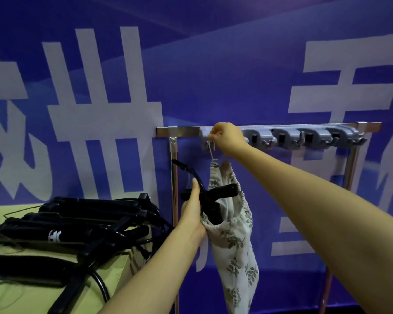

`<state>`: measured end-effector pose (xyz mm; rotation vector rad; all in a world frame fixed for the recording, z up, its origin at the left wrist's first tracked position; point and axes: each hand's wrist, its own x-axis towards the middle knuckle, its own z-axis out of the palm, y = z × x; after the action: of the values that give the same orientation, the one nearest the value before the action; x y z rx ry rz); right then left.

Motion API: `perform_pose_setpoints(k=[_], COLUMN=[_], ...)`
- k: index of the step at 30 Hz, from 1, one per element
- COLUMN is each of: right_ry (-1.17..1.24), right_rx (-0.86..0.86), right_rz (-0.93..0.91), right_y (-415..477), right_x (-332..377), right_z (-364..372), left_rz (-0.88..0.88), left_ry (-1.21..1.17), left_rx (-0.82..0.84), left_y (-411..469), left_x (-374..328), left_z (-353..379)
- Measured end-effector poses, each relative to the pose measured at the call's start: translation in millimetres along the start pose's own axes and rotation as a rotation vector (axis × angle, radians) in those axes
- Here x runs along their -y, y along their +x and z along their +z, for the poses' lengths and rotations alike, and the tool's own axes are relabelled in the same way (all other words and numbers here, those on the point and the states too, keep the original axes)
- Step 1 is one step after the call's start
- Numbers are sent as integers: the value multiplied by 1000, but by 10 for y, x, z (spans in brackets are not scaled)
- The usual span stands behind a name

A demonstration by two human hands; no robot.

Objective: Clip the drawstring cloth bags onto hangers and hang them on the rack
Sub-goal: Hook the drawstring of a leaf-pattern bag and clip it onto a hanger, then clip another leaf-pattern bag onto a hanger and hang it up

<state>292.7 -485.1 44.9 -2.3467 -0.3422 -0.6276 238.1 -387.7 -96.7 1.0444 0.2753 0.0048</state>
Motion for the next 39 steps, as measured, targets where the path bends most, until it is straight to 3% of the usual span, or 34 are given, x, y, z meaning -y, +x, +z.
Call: perform_pose_setpoints(k=[4,11,15,22,28,32,35,39], right_ry=[42,319,180,271,336,415,440,351], right_rx=[-23,2,-94,-143,-49,36,213,505], right_rz=[124,187,170,65,-22,-97,-122,-178], right_y=[43,-253,-477,-1036,-1469,-1901,-2273,-2806], right_x=[-124,-307,-173,380,989,1442,1759,2065], right_z=[103,409,529,586,562,662,860,1148], left_rz=[-7,-82,-111,-185,-52,127,256,402], left_ry=[6,25,14,76,88,165,296,641], left_rx=[-12,-102,-114,-66,-105,-168,-308,-540], left_y=[38,61,-21,-584,-1239,-1747,-2074,-2396], left_x=[43,258,230,-115,-556,-789,-916,-900], left_z=[-86,-220,-270,-567,-946,-1451,-1942,-2683])
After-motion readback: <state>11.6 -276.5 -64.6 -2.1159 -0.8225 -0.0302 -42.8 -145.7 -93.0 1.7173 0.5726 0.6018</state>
